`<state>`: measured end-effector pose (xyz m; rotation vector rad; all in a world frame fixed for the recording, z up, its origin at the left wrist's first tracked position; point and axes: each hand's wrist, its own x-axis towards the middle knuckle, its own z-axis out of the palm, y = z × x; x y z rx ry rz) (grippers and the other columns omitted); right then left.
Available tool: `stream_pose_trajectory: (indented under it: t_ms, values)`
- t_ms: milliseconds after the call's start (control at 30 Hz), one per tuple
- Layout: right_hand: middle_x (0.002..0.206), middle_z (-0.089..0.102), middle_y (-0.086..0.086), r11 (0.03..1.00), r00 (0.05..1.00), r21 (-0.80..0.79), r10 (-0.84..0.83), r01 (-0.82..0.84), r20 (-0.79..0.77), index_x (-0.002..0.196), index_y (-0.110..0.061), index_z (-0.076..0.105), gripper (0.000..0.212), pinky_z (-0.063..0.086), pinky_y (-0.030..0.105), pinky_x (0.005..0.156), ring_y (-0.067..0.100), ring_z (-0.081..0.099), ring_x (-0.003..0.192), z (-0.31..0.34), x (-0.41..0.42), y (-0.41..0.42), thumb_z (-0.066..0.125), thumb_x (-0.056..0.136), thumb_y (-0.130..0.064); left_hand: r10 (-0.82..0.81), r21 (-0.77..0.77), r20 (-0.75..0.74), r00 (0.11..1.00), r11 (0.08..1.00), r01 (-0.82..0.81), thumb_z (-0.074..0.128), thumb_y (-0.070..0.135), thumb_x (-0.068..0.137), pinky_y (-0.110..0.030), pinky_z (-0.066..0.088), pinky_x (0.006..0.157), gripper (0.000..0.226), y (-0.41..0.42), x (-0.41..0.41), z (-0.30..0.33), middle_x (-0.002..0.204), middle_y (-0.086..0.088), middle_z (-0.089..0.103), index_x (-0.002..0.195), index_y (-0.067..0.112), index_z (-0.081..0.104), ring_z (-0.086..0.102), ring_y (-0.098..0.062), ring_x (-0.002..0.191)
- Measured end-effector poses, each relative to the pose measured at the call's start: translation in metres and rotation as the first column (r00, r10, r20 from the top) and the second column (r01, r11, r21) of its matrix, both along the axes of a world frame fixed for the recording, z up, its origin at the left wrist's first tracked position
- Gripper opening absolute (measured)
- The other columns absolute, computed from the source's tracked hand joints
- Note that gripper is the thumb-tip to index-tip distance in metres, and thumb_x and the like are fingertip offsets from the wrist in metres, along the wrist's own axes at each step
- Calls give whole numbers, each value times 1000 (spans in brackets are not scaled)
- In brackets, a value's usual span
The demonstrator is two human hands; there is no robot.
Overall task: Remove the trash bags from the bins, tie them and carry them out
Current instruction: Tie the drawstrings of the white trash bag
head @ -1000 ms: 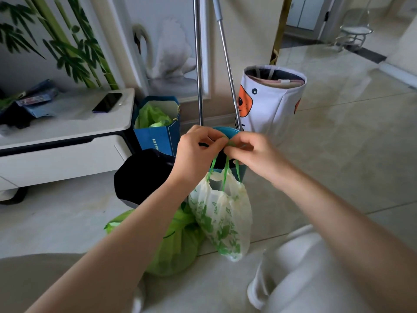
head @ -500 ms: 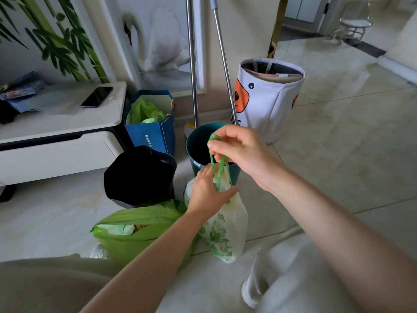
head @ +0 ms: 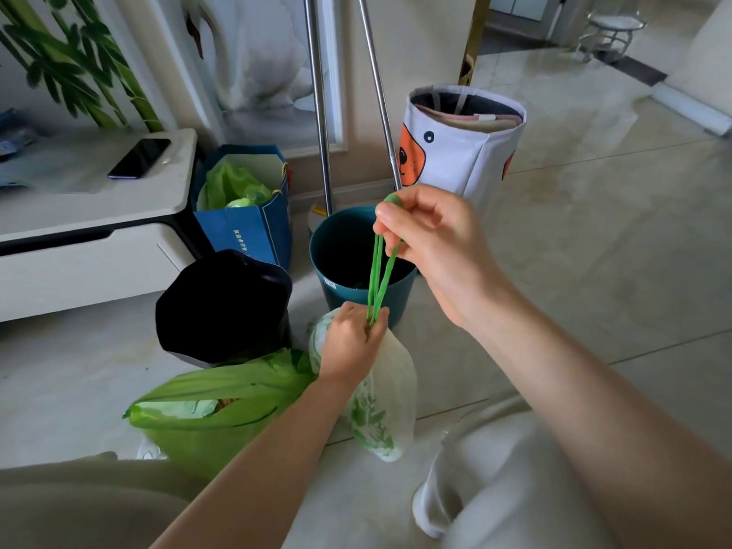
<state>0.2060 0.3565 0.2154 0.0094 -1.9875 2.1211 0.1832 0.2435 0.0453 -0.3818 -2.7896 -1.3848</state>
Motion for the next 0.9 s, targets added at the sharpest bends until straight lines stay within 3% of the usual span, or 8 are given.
stream_pose_trajectory:
  t_ms: [100, 233, 333, 433, 533, 700, 800, 900]
  values:
    - [67, 65, -1, 1000, 999, 14, -15, 14, 31, 81, -7, 63, 9, 51, 35, 72, 15, 56, 64, -1, -3, 4, 60, 89, -7, -65, -36, 16, 998, 997, 65, 44, 47, 90, -33, 43, 83, 53, 2, 1, -2, 84, -9, 64, 79, 0, 64, 53, -13, 94]
    - [74, 67, 4, 999, 998, 40, -16, 13, 65, 87, -4, 64, 8, 56, 41, 79, 13, 60, 64, -1, -4, 11, 58, 91, -6, -106, -114, 70, 992, 987, 114, 42, 51, 90, -40, 43, 93, 49, -8, 0, -10, 92, -1, 64, 77, 8, 62, 47, -12, 105]
    - [81, 70, 5, 996, 997, 78, 38, -43, 67, 88, -10, 65, 16, 57, 40, 81, 12, 64, 70, -1, -2, 7, 55, 91, 1, -106, -87, 123, 987, 989, 118, 51, 51, 88, -38, 39, 98, 36, -20, 1, -7, 108, 12, 61, 99, 20, 63, 37, -7, 110]
    - [82, 71, 4, 985, 999, 171, 32, -32, 3, 86, -13, 66, 23, 59, 30, 73, 9, 64, 69, 0, 0, 4, 53, 89, 5, -54, 14, -41, 998, 998, 55, 69, 35, 82, -27, 40, 93, 31, -30, 10, 5, 104, 16, 60, 109, 20, 66, 43, -5, 107]
    - [81, 72, 3, 968, 998, 248, -12, 27, -63, 88, -12, 68, 20, 55, 25, 70, 10, 65, 67, 1, 1, 3, 56, 88, 4, 65, 96, -222, 973, 994, -45, 76, 20, 78, -22, 48, 88, 18, -35, 18, 16, 93, 16, 66, 96, 16, 75, 53, -5, 99]
    - [83, 73, 5, 945, 995, 325, 2, 29, -96, 92, -4, 69, 14, 59, 28, 72, 10, 66, 68, 2, 4, -3, 57, 87, 2, 6, 123, -136, 991, 992, 11, 81, 26, 72, -10, 40, 89, 28, -32, 22, 28, 93, 30, 57, 98, 18, 74, 53, -3, 102]
    - [84, 73, 9, 942, 993, 332, -6, 44, -116, 93, -1, 71, 14, 59, 25, 71, 12, 68, 70, 4, 6, -2, 59, 87, 3, -26, 132, -117, 993, 990, 42, 83, 27, 68, -15, 44, 89, 31, -23, 28, 33, 91, 31, 57, 96, 19, 74, 56, -6, 99]
    - [84, 73, 11, 949, 993, 311, -12, 49, -119, 93, 0, 71, 13, 59, 25, 71, 16, 69, 72, 4, 6, 0, 60, 86, 4, -22, 158, -88, 996, 987, 36, 80, 20, 72, -29, 49, 87, 17, -14, 33, 38, 82, 29, 57, 88, 22, 74, 58, -11, 95]
